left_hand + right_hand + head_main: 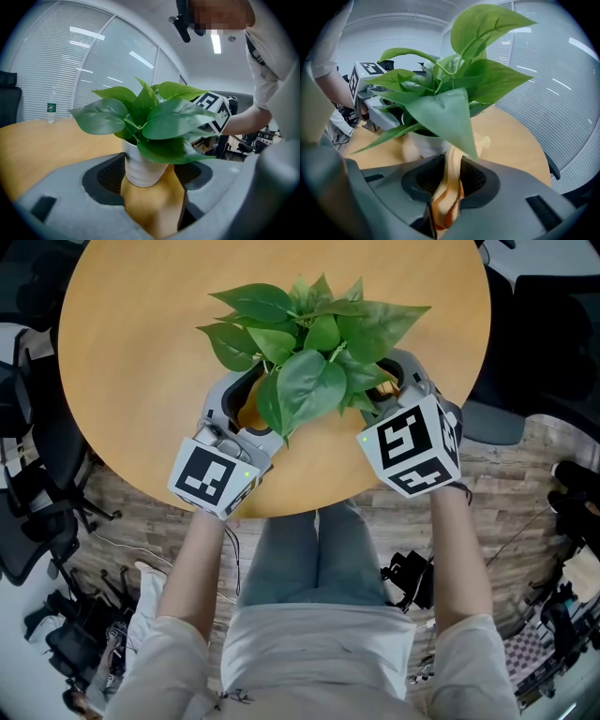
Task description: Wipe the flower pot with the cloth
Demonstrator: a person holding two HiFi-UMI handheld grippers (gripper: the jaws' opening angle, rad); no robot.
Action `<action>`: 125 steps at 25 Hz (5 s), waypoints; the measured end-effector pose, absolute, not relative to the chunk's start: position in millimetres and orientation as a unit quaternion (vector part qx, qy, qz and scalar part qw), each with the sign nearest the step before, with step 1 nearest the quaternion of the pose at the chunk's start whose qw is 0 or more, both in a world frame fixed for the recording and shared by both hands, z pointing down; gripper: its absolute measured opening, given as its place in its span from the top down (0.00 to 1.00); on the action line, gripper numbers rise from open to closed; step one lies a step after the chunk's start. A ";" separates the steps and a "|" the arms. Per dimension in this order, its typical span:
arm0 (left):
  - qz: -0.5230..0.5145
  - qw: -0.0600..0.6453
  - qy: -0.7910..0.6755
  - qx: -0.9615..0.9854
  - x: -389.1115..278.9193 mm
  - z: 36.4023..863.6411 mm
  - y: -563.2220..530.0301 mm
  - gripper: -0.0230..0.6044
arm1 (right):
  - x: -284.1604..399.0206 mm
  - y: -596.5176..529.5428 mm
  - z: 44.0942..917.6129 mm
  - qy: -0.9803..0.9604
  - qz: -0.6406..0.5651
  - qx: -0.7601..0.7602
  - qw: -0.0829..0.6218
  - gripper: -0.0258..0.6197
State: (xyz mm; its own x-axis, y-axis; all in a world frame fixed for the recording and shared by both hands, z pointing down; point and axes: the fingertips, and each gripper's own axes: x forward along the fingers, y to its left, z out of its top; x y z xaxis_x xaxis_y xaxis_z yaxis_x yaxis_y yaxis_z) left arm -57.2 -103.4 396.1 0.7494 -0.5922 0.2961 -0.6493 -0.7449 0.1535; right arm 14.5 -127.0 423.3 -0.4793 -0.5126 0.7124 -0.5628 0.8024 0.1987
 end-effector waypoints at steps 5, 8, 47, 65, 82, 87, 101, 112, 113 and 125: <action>0.111 0.127 -0.346 0.923 -56.8 395.3 -102.8 0.44 | 13.8 -118.2 424.4 -0.858 0.035 0.315 0.404 0.82; 0.108 0.128 -0.356 0.919 -52.1 394.0 -103.4 0.44 | 17.2 -113.8 424.8 -0.858 0.036 0.315 0.404 0.82; 0.107 0.154 -0.456 0.870 -33.0 397.8 -98.9 0.44 | 1.8 -65.0 429.7 -0.869 0.059 0.293 0.394 0.82; 0.154 0.081 -0.230 0.957 -43.3 401.8 -96.1 0.33 | 7.8 -67.3 429.9 -0.868 0.076 0.300 0.387 0.82; 0.098 0.088 -0.133 0.982 -32.5 389.8 -120.6 0.31 | 4.8 -66.3 430.7 -0.866 0.092 0.311 0.380 0.82; 0.096 0.088 -0.134 0.982 -32.4 389.6 -120.0 0.31 | 30.1 -76.2 425.3 -0.853 0.103 0.345 0.378 0.82; 0.091 0.092 -0.164 0.978 -32.2 388.8 -123.4 0.31 | 28.8 -127.5 417.0 -0.849 0.046 0.338 0.404 0.82; 0.088 0.098 -0.213 0.968 -25.3 388.6 -118.4 0.31 | 33.0 -116.4 419.2 -0.848 0.047 0.337 0.405 0.82; 0.088 0.098 -0.218 0.967 -25.2 388.8 -118.7 0.31 | 32.8 -116.2 419.7 -0.848 0.047 0.337 0.406 0.82; 0.085 0.105 -0.255 0.958 -23.9 389.5 -119.1 0.31 | 31.3 -109.8 423.1 -0.849 0.051 0.332 0.409 0.82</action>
